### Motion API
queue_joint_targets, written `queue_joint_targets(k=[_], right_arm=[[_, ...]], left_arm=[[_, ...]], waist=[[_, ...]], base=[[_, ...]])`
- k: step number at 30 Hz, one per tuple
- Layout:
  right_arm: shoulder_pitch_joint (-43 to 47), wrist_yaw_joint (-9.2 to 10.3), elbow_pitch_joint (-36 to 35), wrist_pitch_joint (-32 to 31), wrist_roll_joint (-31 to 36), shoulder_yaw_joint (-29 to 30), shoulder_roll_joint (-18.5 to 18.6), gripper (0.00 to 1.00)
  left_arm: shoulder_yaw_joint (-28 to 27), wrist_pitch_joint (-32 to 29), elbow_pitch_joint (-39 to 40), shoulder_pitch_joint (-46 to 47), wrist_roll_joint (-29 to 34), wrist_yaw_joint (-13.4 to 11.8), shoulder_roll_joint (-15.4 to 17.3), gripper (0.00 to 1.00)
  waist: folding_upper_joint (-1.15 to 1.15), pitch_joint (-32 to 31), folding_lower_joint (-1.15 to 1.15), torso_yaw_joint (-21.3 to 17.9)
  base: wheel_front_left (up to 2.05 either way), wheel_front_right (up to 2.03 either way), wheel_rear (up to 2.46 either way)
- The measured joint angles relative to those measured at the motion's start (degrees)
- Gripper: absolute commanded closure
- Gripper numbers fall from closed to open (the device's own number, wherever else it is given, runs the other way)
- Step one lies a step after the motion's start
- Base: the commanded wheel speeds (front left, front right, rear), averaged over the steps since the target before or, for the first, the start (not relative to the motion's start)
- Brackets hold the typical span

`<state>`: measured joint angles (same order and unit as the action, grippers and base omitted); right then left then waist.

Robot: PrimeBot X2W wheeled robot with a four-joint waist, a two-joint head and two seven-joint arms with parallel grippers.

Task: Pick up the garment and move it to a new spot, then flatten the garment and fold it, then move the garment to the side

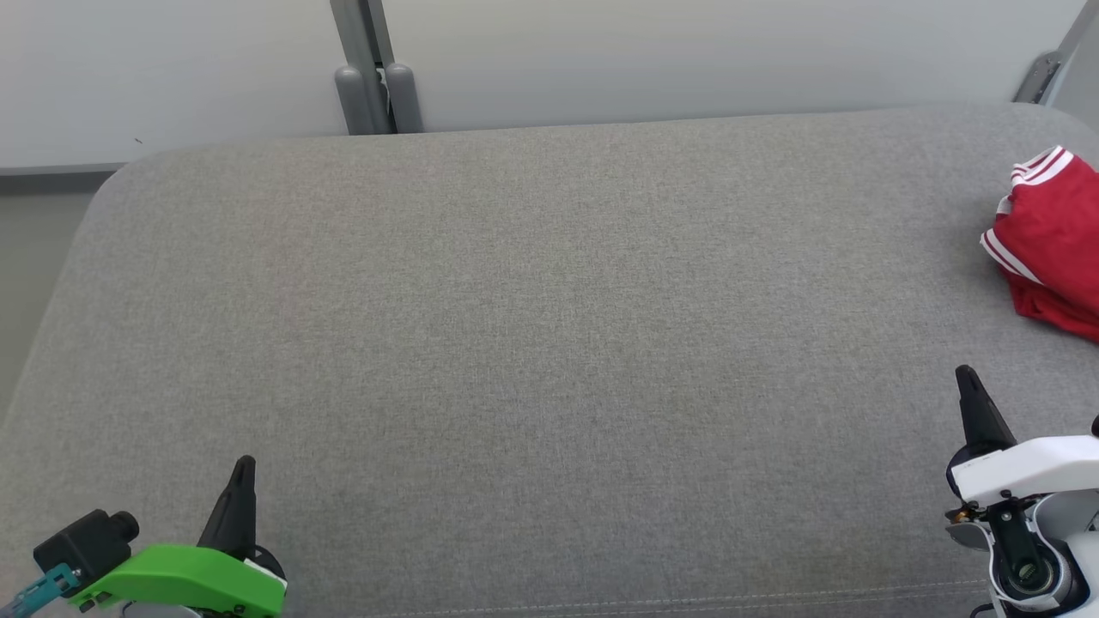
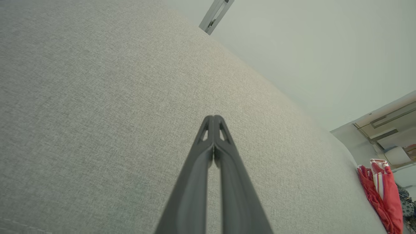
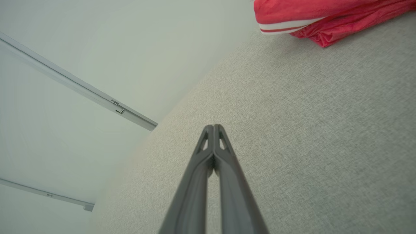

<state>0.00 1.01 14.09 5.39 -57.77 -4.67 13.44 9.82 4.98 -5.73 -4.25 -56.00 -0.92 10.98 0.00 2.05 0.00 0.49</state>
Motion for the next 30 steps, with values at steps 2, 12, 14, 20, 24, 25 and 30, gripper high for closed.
queue_joint_targets(k=[2, 12, 14, 20, 24, 25, 30], right_arm=[[-0.1, -0.49, 0.1, -0.4, -1.4, 0.3, -0.3, 1.00], [-0.7, -1.65, 0.3, -2.2, -6.9, 2.2, -2.1, 1.00], [-0.7, -1.88, 0.4, -2.5, -8.2, 2.6, -2.4, 1.00], [-1.0, -2.52, 0.5, -3.5, -11.6, 3.8, -3.5, 1.00], [-1.3, -3.03, 0.7, -4.4, -13.7, 4.5, -4.2, 1.00], [-1.3, -3.19, 0.7, -4.5, -14.3, 4.7, -4.4, 1.00], [-1.8, -3.94, 1.0, -5.5, -17.2, 5.7, -5.3, 1.00]], left_arm=[[-0.4, -0.4, -0.4, 0.3, -1.0, 0.5, -0.2, 1.00], [-1.9, -1.5, -1.7, 1.3, -7.8, 1.5, -1.1, 1.00], [-2.2, -1.9, -2.0, 1.5, -8.7, 1.7, -1.2, 1.00], [-3.0, -2.5, -2.9, 2.3, -12.7, 2.3, -1.7, 1.00], [-3.8, -3.0, -3.4, 2.5, -15.4, 2.6, -2.2, 1.00], [-4.0, -3.0, -3.5, 2.6, -15.9, 2.9, -2.3, 1.00], [-4.7, -3.8, -4.4, 3.4, -19.3, 3.8, -2.8, 1.00]], waist=[[0.00, -0.1, 0.00, 0.0], [0.00, -0.4, 0.00, -0.1], [0.00, -0.4, 0.00, -0.1], [0.00, -0.6, 0.00, -0.2], [0.00, -0.7, 0.00, -0.2], [0.00, -0.8, 0.00, -0.2], [0.00, -0.9, 0.00, -0.3]], base=[[0.00, 0.00, 0.00], [0.00, 0.00, 0.00], [0.00, 0.00, 0.00], [0.00, 0.00, 0.00], [0.00, 0.00, 0.00], [0.00, 0.00, 0.00], [0.00, 0.00, 0.00]])
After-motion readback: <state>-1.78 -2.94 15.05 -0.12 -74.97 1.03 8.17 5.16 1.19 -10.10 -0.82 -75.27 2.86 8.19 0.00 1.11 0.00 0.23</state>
